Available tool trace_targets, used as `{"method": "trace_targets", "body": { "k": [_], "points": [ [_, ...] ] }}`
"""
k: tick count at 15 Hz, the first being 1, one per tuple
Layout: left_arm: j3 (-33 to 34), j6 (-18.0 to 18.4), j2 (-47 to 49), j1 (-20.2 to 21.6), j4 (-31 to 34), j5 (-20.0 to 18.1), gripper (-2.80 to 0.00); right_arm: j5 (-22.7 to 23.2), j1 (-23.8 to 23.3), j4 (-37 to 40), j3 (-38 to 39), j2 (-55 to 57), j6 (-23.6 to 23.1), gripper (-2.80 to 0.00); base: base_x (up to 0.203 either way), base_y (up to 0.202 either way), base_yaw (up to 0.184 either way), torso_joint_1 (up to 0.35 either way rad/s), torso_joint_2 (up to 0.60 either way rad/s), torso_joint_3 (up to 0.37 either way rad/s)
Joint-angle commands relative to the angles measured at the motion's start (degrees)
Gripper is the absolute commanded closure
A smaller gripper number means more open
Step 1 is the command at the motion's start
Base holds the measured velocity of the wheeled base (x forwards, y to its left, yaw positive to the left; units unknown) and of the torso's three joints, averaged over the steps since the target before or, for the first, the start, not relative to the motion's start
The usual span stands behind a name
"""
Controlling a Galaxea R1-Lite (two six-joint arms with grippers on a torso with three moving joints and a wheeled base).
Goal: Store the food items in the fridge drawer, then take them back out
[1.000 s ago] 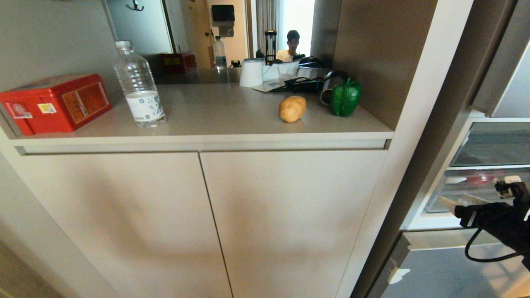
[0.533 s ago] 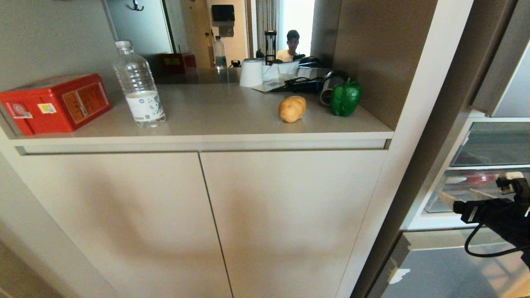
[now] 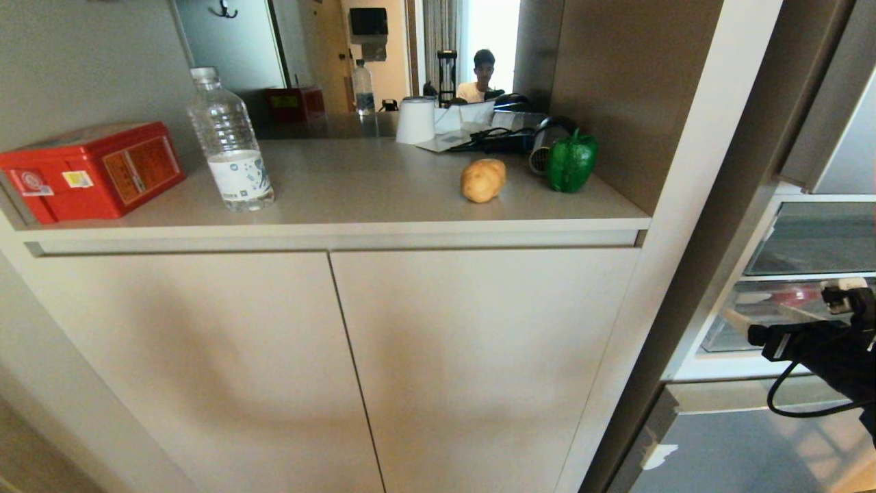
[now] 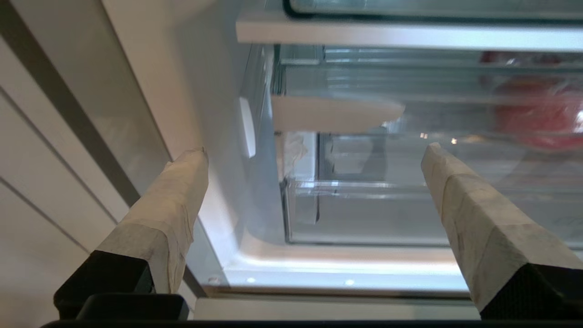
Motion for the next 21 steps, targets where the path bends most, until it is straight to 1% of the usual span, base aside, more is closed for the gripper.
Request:
{"method": "trace_targets", "body": {
  "k": [1,16,18,21],
  "points": [
    [0.6,0.0,0.0,0.0,0.0,0.0,0.00,0.2,0.0,-0.5,-0.4,0.3,0.0,-2.80,0.000,0.000,0.000,0.000,0.00,0.000],
    [0.6,0.0,0.0,0.0,0.0,0.0,0.00,0.2,-0.3,-0.5,0.7,-0.1,0.0,-2.80,0.000,0.000,0.000,0.000,0.00,0.000],
    [0.6,0.0,0.0,0.0,0.0,0.0,0.00,0.3,-0.6,-0.3,3.2,-2.7,0.2,-2.80,0.000,0.000,0.000,0.000,0.00,0.000],
    [0.6,0.0,0.0,0.0,0.0,0.0,0.00,0.3,-1.0,-0.1,9.3,-8.9,0.4,-2.80,0.000,0.000,0.000,0.000,0.00,0.000]
  ]
}}
